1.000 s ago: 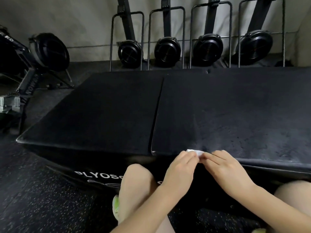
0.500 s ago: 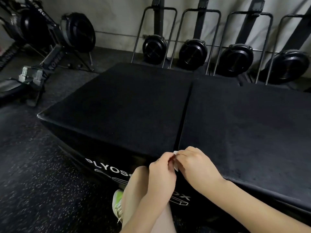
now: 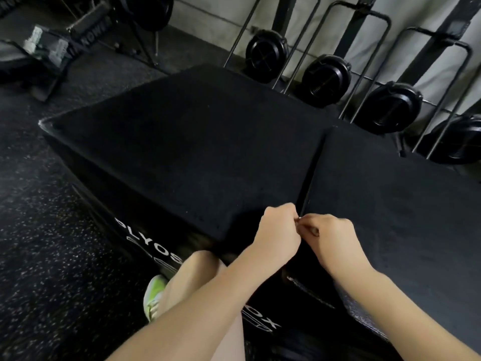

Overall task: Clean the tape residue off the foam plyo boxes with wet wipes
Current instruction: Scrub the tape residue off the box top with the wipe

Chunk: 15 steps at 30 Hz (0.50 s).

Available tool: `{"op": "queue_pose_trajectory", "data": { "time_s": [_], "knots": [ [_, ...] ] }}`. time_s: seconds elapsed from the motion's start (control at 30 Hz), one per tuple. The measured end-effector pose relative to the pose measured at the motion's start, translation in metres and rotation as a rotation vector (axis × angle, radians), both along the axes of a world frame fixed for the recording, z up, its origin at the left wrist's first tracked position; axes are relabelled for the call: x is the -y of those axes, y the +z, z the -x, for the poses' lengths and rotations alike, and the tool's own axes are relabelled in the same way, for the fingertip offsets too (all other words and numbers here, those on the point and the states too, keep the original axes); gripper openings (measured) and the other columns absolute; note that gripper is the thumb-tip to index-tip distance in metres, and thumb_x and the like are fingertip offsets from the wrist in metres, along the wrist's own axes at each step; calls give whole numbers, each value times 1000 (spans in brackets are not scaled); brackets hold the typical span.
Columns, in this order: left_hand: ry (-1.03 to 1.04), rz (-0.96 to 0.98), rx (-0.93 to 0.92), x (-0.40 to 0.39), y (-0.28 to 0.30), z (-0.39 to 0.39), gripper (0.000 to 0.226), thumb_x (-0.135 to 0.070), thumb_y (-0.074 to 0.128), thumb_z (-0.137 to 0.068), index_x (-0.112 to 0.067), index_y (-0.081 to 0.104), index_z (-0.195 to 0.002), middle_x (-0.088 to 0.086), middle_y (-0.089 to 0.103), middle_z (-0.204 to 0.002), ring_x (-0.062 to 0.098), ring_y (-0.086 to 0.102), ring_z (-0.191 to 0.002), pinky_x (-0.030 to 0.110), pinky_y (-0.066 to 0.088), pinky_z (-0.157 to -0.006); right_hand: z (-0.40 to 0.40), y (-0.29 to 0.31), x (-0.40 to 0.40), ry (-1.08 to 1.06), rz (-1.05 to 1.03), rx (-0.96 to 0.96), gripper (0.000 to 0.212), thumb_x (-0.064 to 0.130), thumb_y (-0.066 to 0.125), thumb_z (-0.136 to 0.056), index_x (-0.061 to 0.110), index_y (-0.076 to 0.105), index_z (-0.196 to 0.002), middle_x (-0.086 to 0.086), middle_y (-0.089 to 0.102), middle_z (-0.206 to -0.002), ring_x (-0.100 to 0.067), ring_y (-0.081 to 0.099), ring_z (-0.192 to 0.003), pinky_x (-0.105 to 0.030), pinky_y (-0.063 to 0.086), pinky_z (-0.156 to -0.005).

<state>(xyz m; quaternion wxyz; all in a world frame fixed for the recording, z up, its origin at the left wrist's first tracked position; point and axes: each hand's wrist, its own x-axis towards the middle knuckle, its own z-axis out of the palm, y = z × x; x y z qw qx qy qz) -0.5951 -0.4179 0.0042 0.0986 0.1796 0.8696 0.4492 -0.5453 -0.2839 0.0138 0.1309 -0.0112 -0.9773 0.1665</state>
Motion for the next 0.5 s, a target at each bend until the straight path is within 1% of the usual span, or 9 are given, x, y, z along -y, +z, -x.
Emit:
{"op": "queue_pose_trajectory", "data": {
  "time_s": [0.07, 0.13, 0.17, 0.23, 0.27, 0.3, 0.4, 0.43, 0.5],
  "knots": [
    [-44, 45, 26, 13, 6, -8, 7, -16, 60, -89, -18, 56, -84, 5, 62, -90, 24, 62, -75, 40, 55, -68, -13, 6, 6, 44, -35, -28, 16, 14, 87, -78, 28, 80, -80, 16, 75, -80, -8, 68, -67, -13, 46, -64],
    [-69, 57, 54, 31, 5, -26, 9, -22, 63, -89, -17, 58, -84, 5, 62, -87, 24, 63, -74, 41, 55, -68, -35, 11, 16, 119, -86, -66, 21, 13, 92, -71, 29, 79, -78, 17, 74, -78, -7, 66, -59, -17, 46, -58],
    [-83, 46, 68, 40, 5, -36, 9, -24, 64, -89, -18, 60, -84, 3, 64, -85, 22, 63, -74, 39, 55, -68, -47, 11, 20, 156, -86, -99, 20, 13, 90, -71, 29, 80, -79, 18, 74, -79, -6, 65, -58, -16, 47, -58],
    [-75, -29, 92, 54, 1, -51, 5, -22, 63, -90, -20, 64, -85, -2, 67, -84, 13, 62, -73, 26, 52, -67, -60, 8, 25, 223, -46, -138, 16, 17, 81, -71, 29, 80, -82, 21, 73, -85, -3, 60, -61, -8, 45, -61],
    [-68, -64, 99, 57, 1, -55, 6, -19, 62, -91, -20, 66, -87, -5, 69, -85, 9, 61, -75, 17, 48, -68, -63, 5, 26, 236, -34, -149, 16, 18, 78, -70, 28, 81, -82, 23, 73, -87, -3, 57, -61, -7, 44, -61],
    [-57, -88, 104, 57, 0, -58, 10, -17, 60, -92, -22, 68, -90, -8, 70, -87, 7, 60, -78, 13, 45, -70, -64, 2, 27, 236, -43, -155, 16, 18, 77, -70, 28, 81, -82, 24, 72, -86, -4, 56, -60, -9, 44, -60],
    [6, -122, 130, 48, -6, -55, 19, -13, 61, -91, -26, 73, -95, -6, 71, -93, 9, 63, -85, 14, 47, -76, -57, -3, 25, 208, -67, -144, 14, 19, 74, -75, 26, 81, -85, 23, 72, -86, -7, 62, -68, -14, 47, -63],
    [24, -123, 129, 42, -8, -50, 20, -12, 61, -90, -27, 73, -95, -5, 71, -93, 9, 64, -85, 15, 49, -77, -53, -5, 22, 198, -60, -126, 14, 21, 71, -80, 27, 80, -89, 23, 71, -89, -6, 62, -74, -12, 46, -67],
    [38, -119, 87, 25, -14, -33, 19, -13, 63, -87, -27, 72, -95, -3, 71, -92, 14, 64, -86, 24, 52, -80, -38, -4, 11, 168, -80, -91, 15, 24, 67, -84, 28, 78, -93, 21, 71, -91, -5, 62, -81, -8, 43, -74]
  ]
}}
